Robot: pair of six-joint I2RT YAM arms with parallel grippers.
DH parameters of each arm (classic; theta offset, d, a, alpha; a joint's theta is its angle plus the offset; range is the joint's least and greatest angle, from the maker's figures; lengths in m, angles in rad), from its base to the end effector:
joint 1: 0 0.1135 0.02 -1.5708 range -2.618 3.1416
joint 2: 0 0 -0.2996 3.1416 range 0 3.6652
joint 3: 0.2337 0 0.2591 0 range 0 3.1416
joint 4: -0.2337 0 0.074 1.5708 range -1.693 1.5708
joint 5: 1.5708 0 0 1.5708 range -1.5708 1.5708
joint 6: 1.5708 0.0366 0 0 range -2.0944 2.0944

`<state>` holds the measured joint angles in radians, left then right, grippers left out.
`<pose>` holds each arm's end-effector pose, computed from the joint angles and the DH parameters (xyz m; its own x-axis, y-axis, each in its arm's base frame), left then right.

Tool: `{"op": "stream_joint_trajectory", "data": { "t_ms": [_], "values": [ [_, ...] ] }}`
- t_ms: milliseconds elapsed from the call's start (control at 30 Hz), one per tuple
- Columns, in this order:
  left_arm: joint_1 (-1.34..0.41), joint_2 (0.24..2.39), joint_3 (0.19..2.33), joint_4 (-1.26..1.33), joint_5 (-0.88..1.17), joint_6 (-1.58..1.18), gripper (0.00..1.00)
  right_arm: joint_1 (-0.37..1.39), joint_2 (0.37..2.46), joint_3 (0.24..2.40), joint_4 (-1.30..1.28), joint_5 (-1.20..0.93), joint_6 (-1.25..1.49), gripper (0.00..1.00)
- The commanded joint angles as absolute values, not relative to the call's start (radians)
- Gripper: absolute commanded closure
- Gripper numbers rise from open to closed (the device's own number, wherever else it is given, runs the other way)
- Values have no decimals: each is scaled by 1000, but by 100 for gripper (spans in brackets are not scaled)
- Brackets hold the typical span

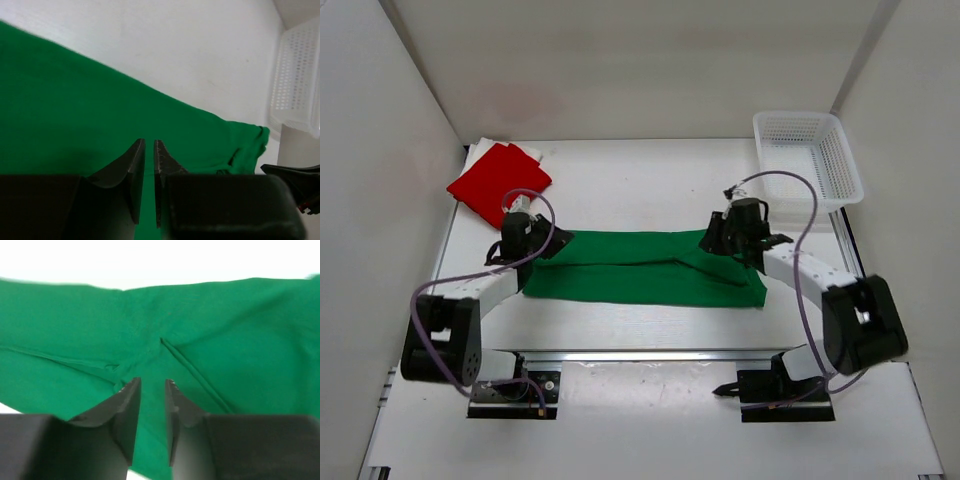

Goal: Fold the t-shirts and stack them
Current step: Fold the other side of the tshirt into a rectangle

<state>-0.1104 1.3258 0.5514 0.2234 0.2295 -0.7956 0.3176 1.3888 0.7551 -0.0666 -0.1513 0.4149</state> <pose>0.2604 -0.0372 0.2134 -0.5784 -0.6357 -0.5112 -0.1618 0.7036 -0.6919 0.2725 0.0954 0.2362 -0.7288 0.1799 -0.6606 -0.1359 0.9076 0.3971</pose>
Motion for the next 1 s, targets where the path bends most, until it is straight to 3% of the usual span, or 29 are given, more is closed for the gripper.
{"op": "stream_joint_trajectory", "data": {
  "t_ms": [0,167,433,600,967],
  "values": [
    [-80,1428,546,290,274,-820,77,353,1500,840,-5,-181,359,69],
    [-46,1457,477,394,322,-894,81,383,1646,922,-26,-146,322,65],
    [-89,1434,462,410,304,-897,81,423,1650,949,-54,49,298,66],
    [-91,1427,428,434,295,-916,81,422,1709,986,-100,48,297,66],
    [-107,1434,423,456,298,-922,82,468,1651,965,-144,51,328,98]
  ]
}}
